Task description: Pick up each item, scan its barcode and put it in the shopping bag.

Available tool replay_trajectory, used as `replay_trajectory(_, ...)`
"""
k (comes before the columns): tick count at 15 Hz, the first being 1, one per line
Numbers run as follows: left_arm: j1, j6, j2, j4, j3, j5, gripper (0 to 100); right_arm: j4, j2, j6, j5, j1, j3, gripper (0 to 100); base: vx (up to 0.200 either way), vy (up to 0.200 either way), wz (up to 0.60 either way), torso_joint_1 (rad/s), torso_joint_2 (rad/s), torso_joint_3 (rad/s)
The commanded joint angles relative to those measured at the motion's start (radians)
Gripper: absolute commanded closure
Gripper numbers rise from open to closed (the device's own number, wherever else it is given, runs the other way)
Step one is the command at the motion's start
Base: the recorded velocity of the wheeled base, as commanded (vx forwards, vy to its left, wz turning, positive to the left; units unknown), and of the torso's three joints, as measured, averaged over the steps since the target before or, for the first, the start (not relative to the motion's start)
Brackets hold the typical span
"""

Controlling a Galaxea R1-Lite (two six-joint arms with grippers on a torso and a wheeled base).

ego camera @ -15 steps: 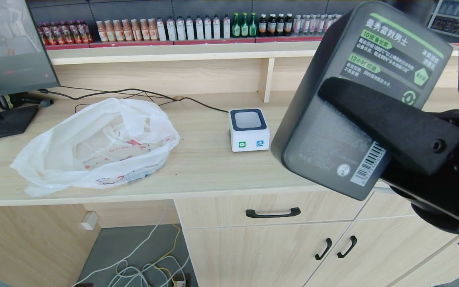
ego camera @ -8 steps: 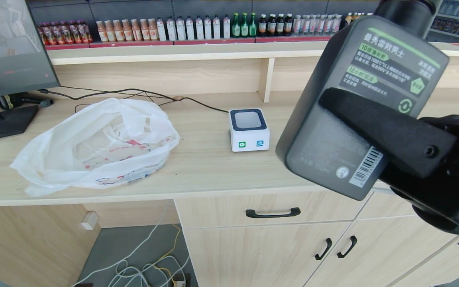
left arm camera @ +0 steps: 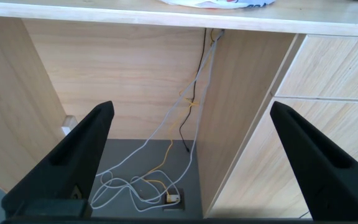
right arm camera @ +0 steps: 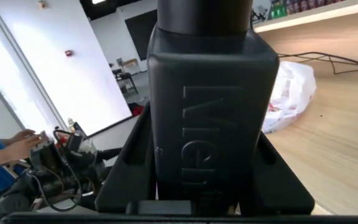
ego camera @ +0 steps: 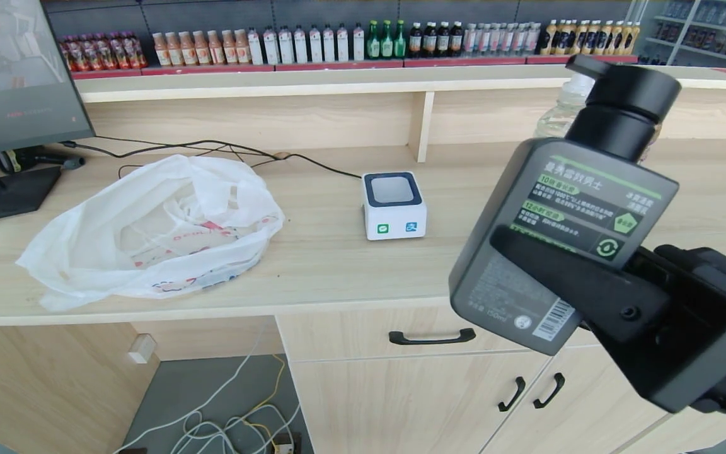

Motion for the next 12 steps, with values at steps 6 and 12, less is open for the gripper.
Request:
replay_trajectory(6, 0.000, 0.000, 0.000, 0.000, 0.000, 0.000, 0, 0.007, 0.000, -0.203, -0.154, -0.051, 0.126, 100, 0.000, 0.000, 0.00, 0.000, 0.00, 0.000)
replay_trajectory(12, 0.000, 0.000, 0.000, 0.000, 0.000, 0.000, 0, 0.013, 0.016, -0.364, -0.470, -0.123, 0.126, 100, 0.000, 0.000, 0.00, 0.000, 0.00, 0.000)
